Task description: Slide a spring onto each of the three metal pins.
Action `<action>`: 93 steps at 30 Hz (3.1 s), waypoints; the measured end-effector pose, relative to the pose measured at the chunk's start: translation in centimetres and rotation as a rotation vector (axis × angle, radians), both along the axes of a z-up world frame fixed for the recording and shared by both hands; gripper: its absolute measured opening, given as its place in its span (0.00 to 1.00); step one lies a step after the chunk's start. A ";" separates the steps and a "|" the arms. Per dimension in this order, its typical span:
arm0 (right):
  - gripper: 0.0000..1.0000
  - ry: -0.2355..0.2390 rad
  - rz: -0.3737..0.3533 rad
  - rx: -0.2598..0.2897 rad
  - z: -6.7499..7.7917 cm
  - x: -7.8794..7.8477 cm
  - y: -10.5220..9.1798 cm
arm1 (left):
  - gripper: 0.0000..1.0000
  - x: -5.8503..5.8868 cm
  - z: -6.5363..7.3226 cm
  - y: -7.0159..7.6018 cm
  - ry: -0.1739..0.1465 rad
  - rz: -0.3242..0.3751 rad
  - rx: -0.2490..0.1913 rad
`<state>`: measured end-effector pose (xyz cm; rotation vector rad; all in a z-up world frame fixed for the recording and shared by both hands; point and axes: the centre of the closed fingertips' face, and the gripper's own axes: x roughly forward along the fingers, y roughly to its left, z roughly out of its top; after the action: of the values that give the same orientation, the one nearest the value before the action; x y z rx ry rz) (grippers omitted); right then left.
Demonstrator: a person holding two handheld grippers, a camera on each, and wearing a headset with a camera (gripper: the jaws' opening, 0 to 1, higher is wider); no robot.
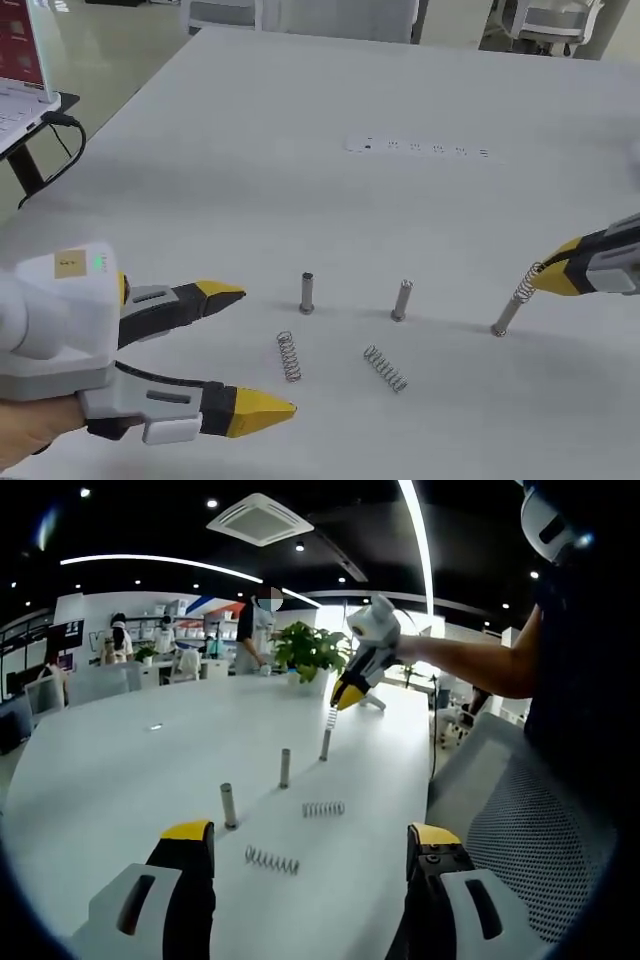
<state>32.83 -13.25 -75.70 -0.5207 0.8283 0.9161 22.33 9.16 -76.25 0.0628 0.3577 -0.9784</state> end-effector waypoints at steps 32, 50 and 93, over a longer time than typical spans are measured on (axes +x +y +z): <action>0.07 0.021 -0.032 0.026 -4.7 0.3 0.1 | 0.72 -0.1 0.2 0.0 -0.003 -0.007 0.013; 0.08 -0.002 -0.019 0.000 -6.1 0.4 0.0 | 0.71 -0.2 0.1 -0.1 0.000 -0.006 0.012; 0.15 0.115 0.057 0.019 -7.0 -5.9 4.8 | 0.70 -0.4 0.1 -0.4 -0.004 -0.018 -0.004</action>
<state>26.91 -8.50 -82.68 -0.4805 0.9110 1.0130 21.96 8.71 -76.18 0.0647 0.3522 -0.9968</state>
